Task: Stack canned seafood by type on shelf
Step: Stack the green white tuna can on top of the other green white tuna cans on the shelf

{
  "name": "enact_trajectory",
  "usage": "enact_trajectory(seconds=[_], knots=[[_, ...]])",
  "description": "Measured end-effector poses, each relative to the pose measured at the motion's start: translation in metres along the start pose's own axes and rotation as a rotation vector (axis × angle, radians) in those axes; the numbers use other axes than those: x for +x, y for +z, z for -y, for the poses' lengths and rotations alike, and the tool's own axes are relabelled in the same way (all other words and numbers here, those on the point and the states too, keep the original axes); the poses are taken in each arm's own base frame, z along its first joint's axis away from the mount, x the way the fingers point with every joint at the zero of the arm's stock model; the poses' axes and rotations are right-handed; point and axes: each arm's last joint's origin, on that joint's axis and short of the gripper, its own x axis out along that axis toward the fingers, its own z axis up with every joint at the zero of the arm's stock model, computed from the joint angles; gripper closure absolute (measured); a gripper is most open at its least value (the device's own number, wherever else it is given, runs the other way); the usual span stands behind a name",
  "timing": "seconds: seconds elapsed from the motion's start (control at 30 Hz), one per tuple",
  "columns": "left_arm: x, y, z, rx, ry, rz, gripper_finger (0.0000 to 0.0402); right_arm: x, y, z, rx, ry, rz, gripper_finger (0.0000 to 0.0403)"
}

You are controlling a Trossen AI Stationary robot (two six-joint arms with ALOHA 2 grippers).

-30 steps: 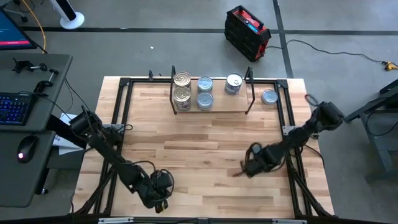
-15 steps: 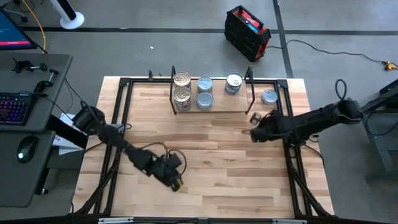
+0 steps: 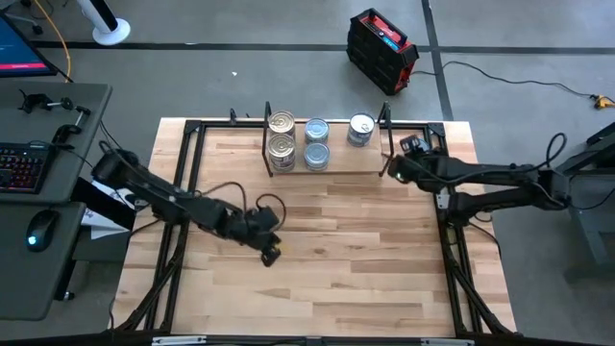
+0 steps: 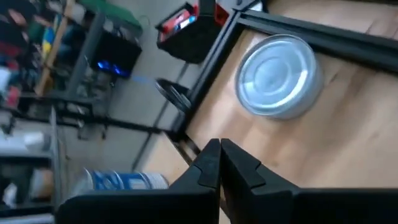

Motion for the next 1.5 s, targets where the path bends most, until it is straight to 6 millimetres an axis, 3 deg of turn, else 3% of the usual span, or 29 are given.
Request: enact_trajectory(seconds=[0.13,0.3,0.53,0.73,0.93,1.07,1.5], knots=[[-0.031,0.009,-0.012,0.132,0.010,0.011,0.0401,0.014,0.006,-0.012,0.065,0.015,0.045,0.0403],[-0.075,0.022,-0.034,0.265,0.008,0.056,0.0401,0.039,0.023,-0.018,0.049,-0.114,0.025,0.0403],[-0.130,0.028,-0.066,0.244,-0.011,0.147,0.0401,0.066,0.038,-0.018,-0.076,-0.249,-0.047,0.0403],[-0.162,0.027,-0.083,0.183,-0.032,0.267,0.0401,0.087,0.037,-0.014,-0.181,-0.328,-0.126,0.0403],[-0.172,0.029,-0.090,0.110,-0.017,0.335,0.0401,0.109,0.030,-0.007,-0.321,-0.402,-0.247,0.0403],[-0.171,0.030,-0.091,0.068,-0.017,0.335,0.0401,0.112,0.032,-0.007,-0.344,-0.405,-0.250,0.0403],[-0.169,0.030,-0.091,0.044,0.003,0.348,0.0401,0.084,0.037,0.007,-0.580,-0.525,-0.375,0.0403]])
